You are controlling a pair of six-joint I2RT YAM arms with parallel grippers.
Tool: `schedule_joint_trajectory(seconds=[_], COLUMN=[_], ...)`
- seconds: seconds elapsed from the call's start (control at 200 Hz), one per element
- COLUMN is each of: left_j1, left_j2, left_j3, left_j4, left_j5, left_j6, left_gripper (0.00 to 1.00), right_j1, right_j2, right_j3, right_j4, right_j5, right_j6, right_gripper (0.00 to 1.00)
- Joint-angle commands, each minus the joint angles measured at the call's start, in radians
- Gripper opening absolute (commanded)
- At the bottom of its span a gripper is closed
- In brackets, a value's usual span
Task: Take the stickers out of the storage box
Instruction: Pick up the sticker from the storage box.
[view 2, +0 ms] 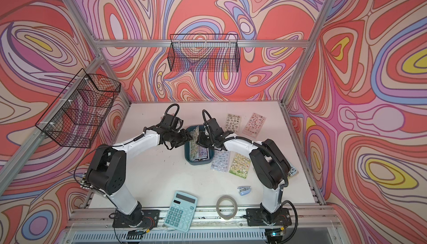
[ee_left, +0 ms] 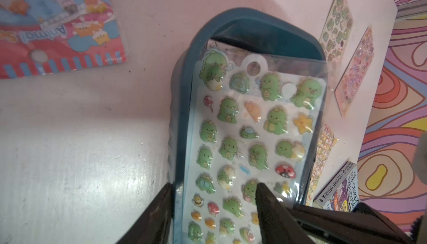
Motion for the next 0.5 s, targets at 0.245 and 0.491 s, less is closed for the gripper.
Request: schedule_joint_trajectory(seconds=[0.245, 0.491], left_j1=[-0.008, 0.007], left_j2=[-0.055, -0.122], left_j3=[0.093, 0.126], left_j4=[-0.078, -0.129], left_j5=[-0.031, -0.07], left_j6=[0.038, 0.063], left_gripper=[0.74, 0.88], right_j1=[-0.028, -0.098], right_j2=[0.002, -0.05], right_j3=[0.108, 0.176], right_j4=[-0.143, -0.154], right_j5=[0.051, -0.055], right_j6=[-0.123, -0.202], right_gripper=[0.0, 0.0])
